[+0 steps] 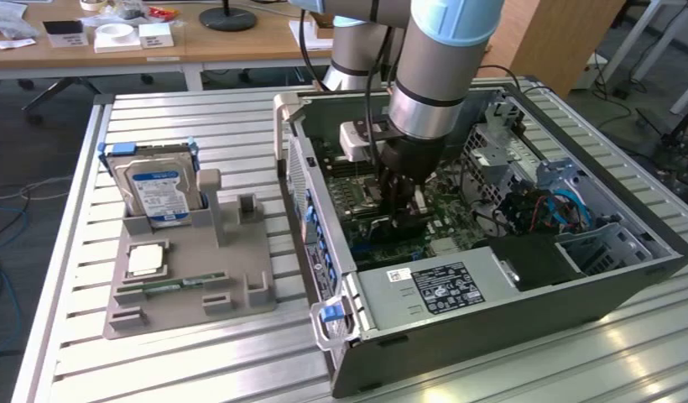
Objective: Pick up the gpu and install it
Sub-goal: 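Insert the gpu into the slot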
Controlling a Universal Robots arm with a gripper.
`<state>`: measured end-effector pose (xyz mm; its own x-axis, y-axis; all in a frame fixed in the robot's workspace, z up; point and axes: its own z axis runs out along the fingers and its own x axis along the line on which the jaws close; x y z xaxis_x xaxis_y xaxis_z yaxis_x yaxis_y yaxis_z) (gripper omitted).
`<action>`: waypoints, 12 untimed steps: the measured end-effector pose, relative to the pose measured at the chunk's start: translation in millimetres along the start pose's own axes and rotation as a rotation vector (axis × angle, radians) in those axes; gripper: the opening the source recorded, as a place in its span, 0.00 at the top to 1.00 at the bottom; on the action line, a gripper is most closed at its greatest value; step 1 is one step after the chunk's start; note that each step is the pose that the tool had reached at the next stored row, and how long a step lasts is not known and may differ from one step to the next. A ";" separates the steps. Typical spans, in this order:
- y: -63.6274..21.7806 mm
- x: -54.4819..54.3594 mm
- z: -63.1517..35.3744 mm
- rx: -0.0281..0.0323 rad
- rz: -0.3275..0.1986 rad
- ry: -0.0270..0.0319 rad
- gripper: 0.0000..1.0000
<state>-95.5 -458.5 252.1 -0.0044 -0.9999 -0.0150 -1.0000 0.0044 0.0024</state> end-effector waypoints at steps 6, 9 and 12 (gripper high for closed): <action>0.0 0.0 -0.1 -0.0001 0.000 0.0001 0.43; 0.0 0.0 -0.1 -0.0001 0.000 0.0001 0.43; 0.0 0.0 -2.3 -0.0001 0.000 0.0003 0.43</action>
<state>-95.5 -458.6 254.4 -0.0045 -0.9999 -0.0147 -1.0000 0.0044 0.0025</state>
